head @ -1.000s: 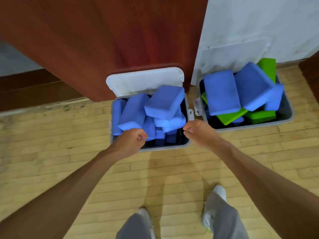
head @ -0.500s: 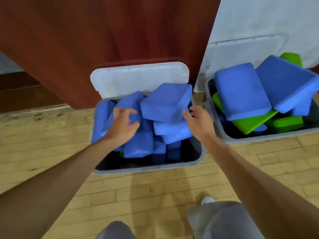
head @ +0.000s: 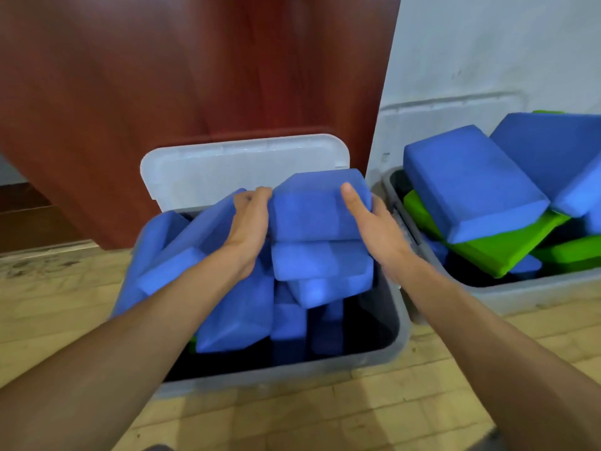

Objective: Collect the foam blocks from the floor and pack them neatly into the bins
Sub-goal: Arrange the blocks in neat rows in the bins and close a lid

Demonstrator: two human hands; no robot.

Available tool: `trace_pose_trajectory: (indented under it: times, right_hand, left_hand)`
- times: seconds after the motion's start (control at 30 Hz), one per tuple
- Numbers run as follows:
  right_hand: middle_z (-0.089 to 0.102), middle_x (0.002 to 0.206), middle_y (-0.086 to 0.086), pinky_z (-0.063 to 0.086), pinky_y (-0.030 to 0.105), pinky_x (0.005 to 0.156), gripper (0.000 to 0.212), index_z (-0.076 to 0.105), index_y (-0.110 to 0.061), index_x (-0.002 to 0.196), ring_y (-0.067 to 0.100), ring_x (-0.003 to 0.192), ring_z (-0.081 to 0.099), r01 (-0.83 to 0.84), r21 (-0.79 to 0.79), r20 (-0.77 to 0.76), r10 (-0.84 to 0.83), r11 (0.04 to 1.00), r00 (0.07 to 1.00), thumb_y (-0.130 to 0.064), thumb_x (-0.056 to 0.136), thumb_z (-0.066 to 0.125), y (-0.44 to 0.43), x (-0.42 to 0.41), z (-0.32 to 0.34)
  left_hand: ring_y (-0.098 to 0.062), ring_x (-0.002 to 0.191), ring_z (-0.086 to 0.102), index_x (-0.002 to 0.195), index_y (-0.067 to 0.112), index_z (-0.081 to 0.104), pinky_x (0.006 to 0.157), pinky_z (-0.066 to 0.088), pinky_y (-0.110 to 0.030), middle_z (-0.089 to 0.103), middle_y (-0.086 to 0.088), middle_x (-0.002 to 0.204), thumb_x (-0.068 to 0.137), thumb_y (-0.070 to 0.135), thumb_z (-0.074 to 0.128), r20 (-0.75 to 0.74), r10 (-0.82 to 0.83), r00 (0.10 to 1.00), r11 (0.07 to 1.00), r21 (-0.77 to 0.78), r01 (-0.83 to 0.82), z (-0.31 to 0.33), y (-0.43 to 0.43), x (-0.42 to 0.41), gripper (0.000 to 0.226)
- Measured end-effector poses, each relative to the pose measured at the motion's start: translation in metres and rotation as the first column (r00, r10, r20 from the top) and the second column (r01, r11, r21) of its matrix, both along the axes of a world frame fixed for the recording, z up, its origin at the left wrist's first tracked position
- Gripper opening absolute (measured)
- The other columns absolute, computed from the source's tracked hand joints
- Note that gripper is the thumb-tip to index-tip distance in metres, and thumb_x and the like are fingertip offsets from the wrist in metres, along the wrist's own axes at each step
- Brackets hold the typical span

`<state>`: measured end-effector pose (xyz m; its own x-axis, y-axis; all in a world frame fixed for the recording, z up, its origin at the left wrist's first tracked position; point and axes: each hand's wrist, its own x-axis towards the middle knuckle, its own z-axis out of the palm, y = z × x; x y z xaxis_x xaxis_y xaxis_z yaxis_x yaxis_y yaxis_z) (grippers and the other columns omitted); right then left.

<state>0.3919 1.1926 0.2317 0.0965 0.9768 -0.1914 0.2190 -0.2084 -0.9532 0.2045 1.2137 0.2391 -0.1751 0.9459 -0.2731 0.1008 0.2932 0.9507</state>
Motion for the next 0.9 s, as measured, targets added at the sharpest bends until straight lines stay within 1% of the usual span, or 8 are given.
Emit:
trace_pose_trajectory:
  times: [0.1, 0.2, 0.33, 0.47, 0.63, 0.73, 0.83, 0.9]
  right_hand:
    - [0.06, 0.121, -0.009, 0.047, 0.047, 0.098, 0.081, 0.047, -0.033, 0.121, 0.018, 0.11, 0.06, 0.145, -0.085, -0.175, -0.158, 0.986, 0.972, -0.082, 0.057, 0.056, -0.005, 0.008, 0.0]
    - [0.059, 0.118, -0.004, 0.048, 0.048, 0.095, 0.08, 0.044, -0.028, 0.119, 0.02, 0.107, 0.061, 0.179, -0.118, -0.217, -0.202, 0.977, 0.955, -0.074, 0.055, 0.057, -0.01, 0.006, 0.0]
    - [0.06, 0.115, -0.004, 0.05, 0.039, 0.081, 0.056, 0.044, -0.025, 0.122, 0.017, 0.102, 0.061, 0.157, -0.077, -0.25, -0.171, 0.985, 0.953, -0.056, 0.077, 0.058, -0.018, 0.004, 0.0]
    - [0.063, 0.115, -0.008, 0.05, 0.034, 0.078, 0.041, 0.052, -0.029, 0.122, 0.013, 0.101, 0.062, 0.113, -0.041, -0.29, -0.12, 0.993, 0.949, -0.043, 0.084, 0.059, -0.025, 0.005, 0.004]
    - [0.064, 0.107, -0.013, 0.049, 0.031, 0.079, 0.029, 0.059, -0.038, 0.114, 0.009, 0.097, 0.061, 0.1, -0.05, -0.288, -0.111, 0.994, 0.951, -0.05, 0.088, 0.055, -0.039, -0.008, 0.008]
    - [0.058, 0.103, -0.027, 0.043, 0.028, 0.082, 0.026, 0.056, -0.046, 0.11, -0.005, 0.094, 0.053, 0.09, -0.05, -0.302, -0.101, 0.995, 0.948, -0.061, 0.091, 0.046, -0.043, -0.007, 0.007]
    - [0.063, 0.115, -0.024, 0.045, 0.037, 0.1, 0.042, 0.058, -0.05, 0.115, 0.003, 0.108, 0.058, 0.079, -0.048, -0.317, -0.09, 0.996, 0.944, -0.072, 0.08, 0.049, -0.045, -0.003, 0.007]
    - [0.063, 0.12, -0.02, 0.046, 0.04, 0.102, 0.053, 0.055, -0.05, 0.124, 0.006, 0.111, 0.059, 0.11, -0.019, -0.329, -0.11, 0.994, 0.938, -0.07, 0.075, 0.054, -0.046, 0.002, 0.008]
  left_hand:
    - [-0.017, 0.093, 0.064, 0.098, 0.021, 0.063, 0.091, 0.049, -0.04, 0.069, 0.006, 0.1, 0.071, 0.073, 0.04, -0.034, -0.115, 0.993, 0.992, -0.046, 0.114, 0.002, -0.009, 0.009, 0.063]
    - [-0.02, 0.1, 0.062, 0.106, 0.023, 0.065, 0.093, 0.048, -0.042, 0.067, 0.002, 0.112, 0.072, 0.07, 0.04, -0.05, -0.078, 0.996, 0.992, -0.104, 0.072, 0.0, -0.015, 0.015, 0.063]
    - [-0.015, 0.069, 0.059, 0.066, 0.023, 0.058, 0.065, 0.044, -0.033, 0.066, 0.008, 0.065, 0.087, 0.051, 0.04, 0.139, -0.006, 0.99, 0.994, -0.106, 0.021, 0.001, -0.02, 0.021, 0.039]
    - [-0.013, 0.092, 0.067, 0.107, 0.03, 0.066, 0.078, 0.05, -0.033, 0.073, 0.009, 0.099, 0.084, 0.066, 0.046, 0.179, -0.069, 0.982, 0.992, -0.095, 0.087, -0.001, -0.033, 0.019, 0.046]
    - [-0.023, 0.104, 0.065, 0.109, 0.022, 0.067, 0.097, 0.049, -0.043, 0.073, 0.0, 0.105, 0.084, 0.052, 0.047, 0.192, -0.07, 0.979, 0.991, -0.102, 0.091, 0.004, -0.052, 0.012, 0.044]
    - [-0.027, 0.103, 0.065, 0.105, 0.018, 0.063, 0.093, 0.049, -0.044, 0.072, -0.003, 0.108, 0.081, 0.05, 0.043, 0.172, -0.066, 0.983, 0.993, -0.083, 0.081, 0.006, -0.054, 0.014, 0.044]
    - [-0.027, 0.103, 0.064, 0.115, 0.015, 0.058, 0.091, 0.049, -0.044, 0.069, -0.005, 0.113, 0.071, 0.056, 0.045, 0.167, -0.061, 0.984, 0.996, -0.057, 0.072, 0.007, -0.056, 0.017, 0.061]
    - [-0.025, 0.104, 0.064, 0.118, 0.018, 0.058, 0.096, 0.048, -0.046, 0.069, -0.004, 0.114, 0.068, 0.06, 0.048, 0.159, -0.083, 0.984, 0.996, -0.032, 0.089, 0.011, -0.054, 0.02, 0.066]
